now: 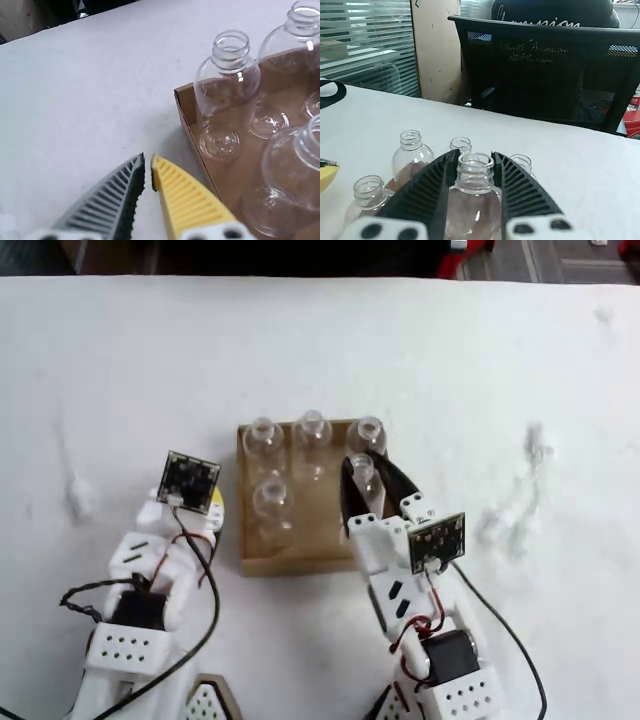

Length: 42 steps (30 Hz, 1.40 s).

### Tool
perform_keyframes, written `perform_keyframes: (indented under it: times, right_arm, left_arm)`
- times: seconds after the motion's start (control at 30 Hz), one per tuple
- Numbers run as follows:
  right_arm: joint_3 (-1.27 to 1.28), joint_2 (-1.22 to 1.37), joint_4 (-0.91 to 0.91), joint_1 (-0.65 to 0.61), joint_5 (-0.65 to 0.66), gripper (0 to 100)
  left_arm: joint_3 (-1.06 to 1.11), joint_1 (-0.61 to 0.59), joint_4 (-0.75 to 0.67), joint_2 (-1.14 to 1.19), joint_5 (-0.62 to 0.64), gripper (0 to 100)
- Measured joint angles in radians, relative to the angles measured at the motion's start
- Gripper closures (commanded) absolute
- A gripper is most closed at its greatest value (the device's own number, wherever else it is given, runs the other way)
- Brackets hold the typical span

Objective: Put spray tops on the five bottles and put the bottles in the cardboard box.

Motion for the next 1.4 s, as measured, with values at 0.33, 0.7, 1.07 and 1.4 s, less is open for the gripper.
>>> perform_keyframes:
  times: [0.33, 0.7, 1.07, 1.4]
  right_arm:
    - [0.002, 0.017, -0.052, 0.000, -0.101, 98.2]
    - [0.003, 0.150, -0.167, -0.005, -0.117, 98.2]
    - [0.003, 0.354, -0.252, 0.000, -0.123, 98.2]
    - [0.003, 0.354, -0.218, 0.000, -0.123, 98.2]
  left_arm:
    - [0.000, 0.000, 0.000, 0.000, 0.000, 97]
    - [0.000, 0.000, 0.000, 0.000, 0.000, 97]
    - [0.000, 0.000, 0.000, 0.000, 0.000, 97]
    - [0.000, 0.000, 0.000, 0.000, 0.000, 97]
